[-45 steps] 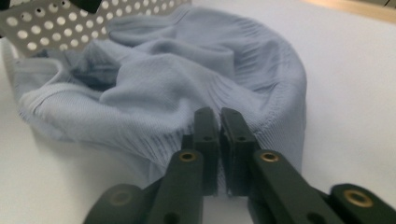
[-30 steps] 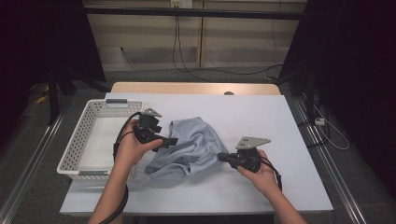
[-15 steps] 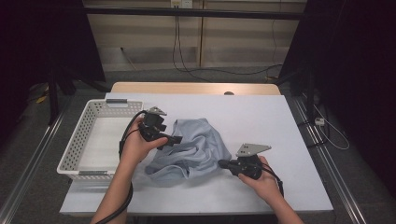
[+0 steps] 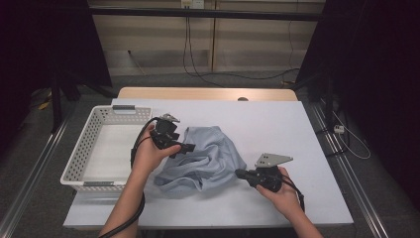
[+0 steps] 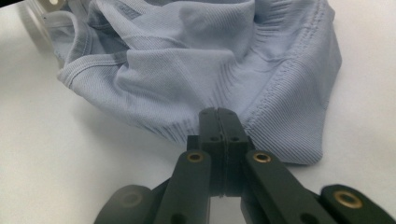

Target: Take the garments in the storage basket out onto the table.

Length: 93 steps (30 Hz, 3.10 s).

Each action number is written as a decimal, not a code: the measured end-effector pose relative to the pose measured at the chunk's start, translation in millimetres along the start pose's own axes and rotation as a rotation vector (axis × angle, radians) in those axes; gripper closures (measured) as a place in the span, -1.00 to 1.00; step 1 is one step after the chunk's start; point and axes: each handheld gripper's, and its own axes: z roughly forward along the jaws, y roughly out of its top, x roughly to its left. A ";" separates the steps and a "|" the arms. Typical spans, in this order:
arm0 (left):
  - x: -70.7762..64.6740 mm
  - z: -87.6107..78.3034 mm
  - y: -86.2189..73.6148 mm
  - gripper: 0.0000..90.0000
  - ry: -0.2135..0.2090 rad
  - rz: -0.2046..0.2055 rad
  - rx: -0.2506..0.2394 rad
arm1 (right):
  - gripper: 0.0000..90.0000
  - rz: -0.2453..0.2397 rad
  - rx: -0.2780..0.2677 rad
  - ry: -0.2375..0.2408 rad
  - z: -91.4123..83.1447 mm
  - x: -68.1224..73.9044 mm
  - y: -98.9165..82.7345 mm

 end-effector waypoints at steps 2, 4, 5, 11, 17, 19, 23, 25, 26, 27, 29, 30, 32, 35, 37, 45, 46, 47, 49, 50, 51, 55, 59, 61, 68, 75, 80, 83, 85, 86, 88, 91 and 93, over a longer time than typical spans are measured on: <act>0.5 0.7 -0.5 -0.40 -0.004 -0.001 0.007 | 1.00 0.004 -0.004 -0.002 -1.1 -0.9 0.1; 1.5 1.0 -1.2 -0.23 0.000 -0.005 0.025 | 1.00 0.007 -0.006 -0.007 -2.1 -1.6 0.1; 2.0 1.1 -1.7 -0.14 -0.005 -0.004 0.032 | 1.00 0.009 -0.008 -0.009 -2.5 -2.0 0.1; 0.9 2.9 -2.3 0.26 -0.033 0.000 0.059 | 1.00 0.011 -0.017 -0.010 -2.6 -1.3 0.3; -2.5 5.7 -0.3 0.60 -0.058 -0.003 0.061 | 1.00 0.017 -0.025 -0.001 -3.9 -0.1 1.1; -2.0 4.8 1.1 0.72 -0.057 -0.010 0.043 | 1.00 0.020 -0.027 0.006 -4.6 0.0 1.0; -1.6 1.2 5.3 0.84 -0.081 -0.041 -0.017 | 1.00 0.023 -0.032 0.023 -6.4 2.0 1.3; -2.0 1.5 7.2 0.85 -0.090 -0.037 -0.034 | 1.00 0.016 -0.029 0.028 -7.3 4.9 2.2; -2.3 2.3 8.0 0.86 -0.092 -0.038 -0.044 | 1.00 0.011 -0.029 0.032 -7.7 6.8 3.0; -2.4 3.1 8.9 0.86 -0.091 -0.039 -0.048 | 1.00 0.009 -0.030 0.037 -8.1 8.8 3.8; -2.5 4.6 10.5 0.87 -0.094 -0.040 -0.062 | 1.00 0.004 -0.032 0.051 -8.4 12.6 5.3; -2.8 5.2 11.5 0.87 -0.093 -0.039 -0.067 | 1.00 0.002 -0.036 0.058 -8.1 14.0 5.9; -4.3 6.1 13.5 0.88 -0.096 -0.034 -0.074 | 1.00 0.006 -0.037 0.076 -7.4 17.2 7.4; -7.6 8.0 16.7 0.88 -0.104 -0.016 -0.075 | 1.00 -0.007 -0.037 0.104 -7.0 25.0 11.5; -10.1 9.4 18.3 0.88 -0.108 -0.010 -0.083 | 1.00 -0.008 -0.043 0.129 -5.9 29.8 13.7; -16.2 7.0 21.5 0.88 -0.123 0.006 -0.092 | 0.40 -0.023 -0.078 0.112 -5.1 33.3 21.6; -15.8 7.2 20.6 0.88 -0.121 0.004 -0.092 | 0.30 -0.015 -0.084 0.096 -6.3 31.4 23.4; -15.2 7.5 19.8 0.88 -0.124 0.003 -0.091 | 0.26 -0.011 -0.088 0.074 -7.4 28.9 25.0; -14.0 8.1 18.3 0.88 -0.122 0.002 -0.087 | 0.10 -0.004 -0.101 0.030 -8.2 21.8 27.4; -13.7 8.4 17.8 0.88 -0.122 -0.001 -0.090 | 0.02 0.008 -0.102 0.000 -7.9 17.5 28.3; -13.4 8.2 17.5 0.88 -0.124 -0.005 -0.089 | -0.03 0.020 -0.105 -0.021 -6.9 12.8 28.9; -12.7 6.3 17.4 0.88 -0.125 -0.001 -0.082 | -0.21 0.050 -0.095 -0.101 0.4 -6.1 30.3; -14.8 6.8 18.4 0.88 -0.131 0.005 -0.084 | -0.36 0.085 -0.084 -0.163 11.0 -22.0 33.0; -15.1 7.6 18.3 0.88 -0.131 0.007 -0.083 | -0.37 0.100 -0.075 -0.172 17.2 -27.1 36.9; -14.2 6.7 18.6 0.87 -0.127 0.005 -0.082 | -0.26 0.078 -0.042 -0.180 47.0 -28.7 56.1; -16.5 7.3 18.2 0.86 -0.124 0.026 -0.082 | 0.49 0.090 -0.003 -0.168 66.6 -32.3 66.3; -14.9 5.5 17.5 0.80 -0.126 0.022 -0.087 | 1.00 0.098 0.024 -0.136 64.3 -35.3 65.0; -15.3 3.7 17.7 0.58 -0.107 0.032 -0.093 | 1.00 0.111 0.017 -0.143 54.8 -36.5 63.9; -15.1 2.2 18.1 0.27 -0.086 0.042 -0.097 | 1.00 0.132 0.003 -0.161 44.5 -39.1 60.7; -15.2 1.7 18.1 0.15 -0.085 0.036 -0.101 | 1.00 0.144 -0.005 -0.166 38.6 -40.9 58.6; -15.5 0.7 18.4 -0.01 -0.088 0.039 -0.102 | 1.00 0.155 -0.022 -0.175 26.6 -44.2 53.8; -16.4 -0.8 18.9 -0.23 -0.086 0.031 -0.112 | 1.00 0.148 -0.021 -0.208 10.2 -45.4 46.1; -17.0 -1.8 18.9 -0.34 -0.080 0.024 -0.124 | 1.00 0.150 -0.023 -0.225 0.3 -45.9 39.7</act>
